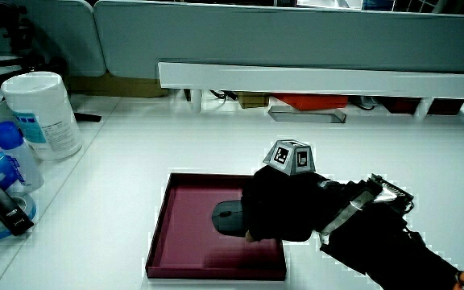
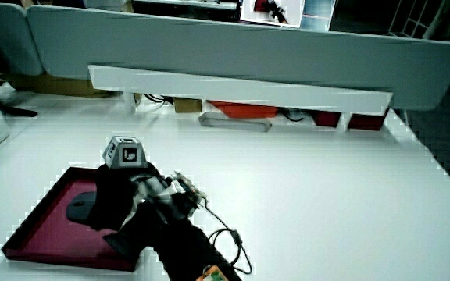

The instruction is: Place mouse into plate

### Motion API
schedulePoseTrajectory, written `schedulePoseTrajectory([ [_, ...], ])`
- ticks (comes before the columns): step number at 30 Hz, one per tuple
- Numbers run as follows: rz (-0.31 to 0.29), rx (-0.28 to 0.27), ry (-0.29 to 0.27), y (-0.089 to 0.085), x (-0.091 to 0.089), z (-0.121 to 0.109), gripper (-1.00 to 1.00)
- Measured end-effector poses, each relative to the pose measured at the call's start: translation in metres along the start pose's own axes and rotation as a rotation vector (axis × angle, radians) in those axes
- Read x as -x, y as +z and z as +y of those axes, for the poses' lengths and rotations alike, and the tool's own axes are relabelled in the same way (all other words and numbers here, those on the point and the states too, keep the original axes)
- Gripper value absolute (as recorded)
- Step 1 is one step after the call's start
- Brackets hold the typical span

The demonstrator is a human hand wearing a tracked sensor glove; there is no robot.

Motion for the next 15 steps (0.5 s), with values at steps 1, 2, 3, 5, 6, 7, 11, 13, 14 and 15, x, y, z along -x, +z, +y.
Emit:
schedulePoseTrajectory([
  [1, -0.006, -0.008, 0.003, -0.002, 0.0, 0.002, 0.0],
  [2, -0.001, 0.0, -0.005, -0.008, -0.002, 0.006, 0.0],
  [3, -0.009, -0.002, -0.018, -0.011, -0.002, 0.01, 0.0],
  [5, -0.008, -0.005, 0.0, -0.014, 0.0, 0.013, 0.0],
  [6, -0.008, 0.004, -0.014, -0.017, 0.0, 0.016, 0.0],
  [7, -0.005, 0.009, -0.01, -0.021, -0.001, 0.019, 0.0],
  [11, -0.02, 0.028, -0.019, -0.029, 0.003, 0.027, 0.0],
  [13, -0.04, 0.041, -0.033, -0.035, 0.002, 0.031, 0.0],
  [14, -0.04, 0.047, -0.037, -0.038, 0.002, 0.033, 0.0],
  [15, -0.043, 0.065, -0.039, -0.042, 0.001, 0.036, 0.0],
])
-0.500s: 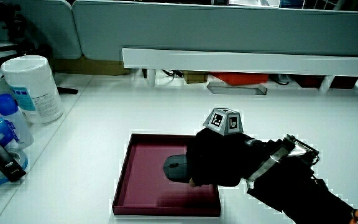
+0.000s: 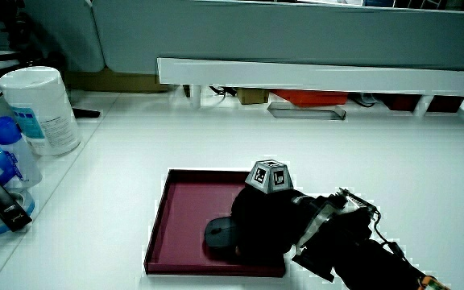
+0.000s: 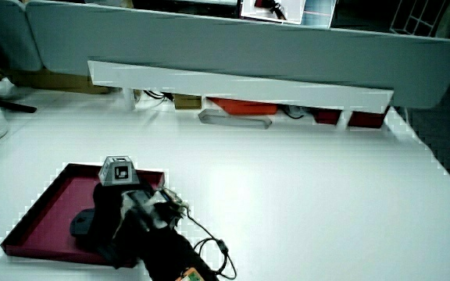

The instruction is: Place mouse into plate

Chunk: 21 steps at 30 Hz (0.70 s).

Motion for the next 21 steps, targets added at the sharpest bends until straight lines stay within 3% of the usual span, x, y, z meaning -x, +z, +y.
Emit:
schedulePoseTrajectory([
  [8, 0.0, 0.028, -0.037, -0.006, -0.004, 0.003, 0.0],
  [12, 0.027, 0.056, -0.017, -0.008, -0.005, 0.003, 0.0],
  [14, 0.033, 0.074, -0.03, -0.013, -0.008, 0.004, -0.14],
  [15, 0.06, 0.091, -0.008, -0.014, -0.008, 0.002, -0.21],
  [16, 0.041, 0.069, -0.023, -0.014, -0.009, 0.0, -0.29],
  [21, 0.093, 0.08, 0.019, -0.006, -0.013, -0.015, -0.64],
])
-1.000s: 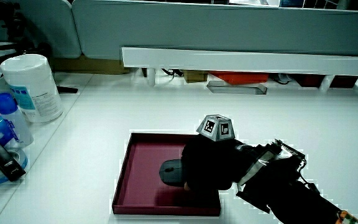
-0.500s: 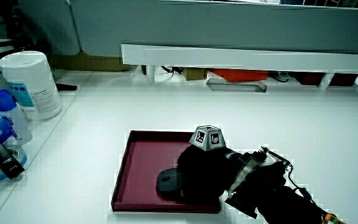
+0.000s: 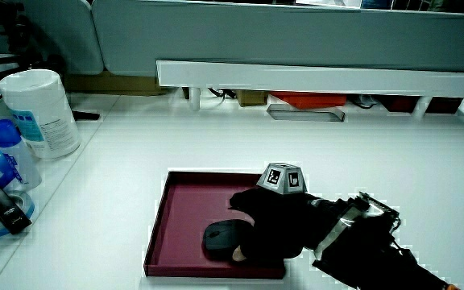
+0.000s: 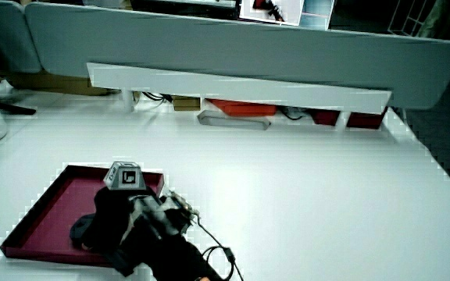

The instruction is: Place mouse into plate

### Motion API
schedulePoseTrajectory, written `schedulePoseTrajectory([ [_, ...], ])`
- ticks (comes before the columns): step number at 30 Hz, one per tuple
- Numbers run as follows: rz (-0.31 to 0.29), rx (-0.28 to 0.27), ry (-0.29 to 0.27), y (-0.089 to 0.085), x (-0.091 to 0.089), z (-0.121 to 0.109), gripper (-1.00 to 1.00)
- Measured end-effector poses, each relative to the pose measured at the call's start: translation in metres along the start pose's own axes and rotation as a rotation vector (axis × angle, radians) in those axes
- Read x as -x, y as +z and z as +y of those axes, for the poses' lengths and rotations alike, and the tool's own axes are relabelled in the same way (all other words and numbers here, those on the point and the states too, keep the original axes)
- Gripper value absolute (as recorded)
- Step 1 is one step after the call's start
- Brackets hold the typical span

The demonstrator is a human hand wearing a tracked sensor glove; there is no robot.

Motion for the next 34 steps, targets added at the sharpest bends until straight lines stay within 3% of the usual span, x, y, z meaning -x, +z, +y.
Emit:
schedulePoseTrajectory([
  [3, 0.032, -0.003, 0.058, 0.012, 0.004, -0.02, -0.86],
  [5, 0.036, -0.014, 0.048, 0.015, 0.001, -0.029, -1.0],
  [7, 0.038, 0.041, 0.096, 0.021, 0.002, -0.044, -1.0],
  [9, 0.024, 0.01, 0.068, 0.027, 0.001, -0.059, -1.0],
  [10, 0.012, 0.028, 0.096, 0.031, 0.005, -0.069, -1.0],
  [11, 0.046, 0.059, 0.139, 0.049, 0.019, -0.089, -1.0],
  [12, 0.032, 0.048, 0.151, 0.054, 0.022, -0.098, -1.0],
  [13, -0.026, -0.032, 0.137, 0.043, 0.012, -0.096, -1.0],
  [14, -0.028, -0.009, 0.2, 0.052, 0.022, -0.108, -1.0],
  [15, -0.053, -0.017, 0.228, 0.059, 0.029, -0.12, -1.0],
  [16, -0.074, -0.044, 0.211, 0.046, 0.018, -0.116, -1.0],
  [18, -0.034, 0.072, 0.174, 0.07, 0.038, -0.144, -1.0],
  [24, -0.021, -0.015, 0.267, 0.074, 0.037, -0.175, -1.0],
  [31, -0.041, -0.142, 0.294, 0.082, 0.042, -0.202, -1.0],
  [34, -0.046, -0.122, 0.293, 0.079, 0.043, -0.201, -1.0],
])
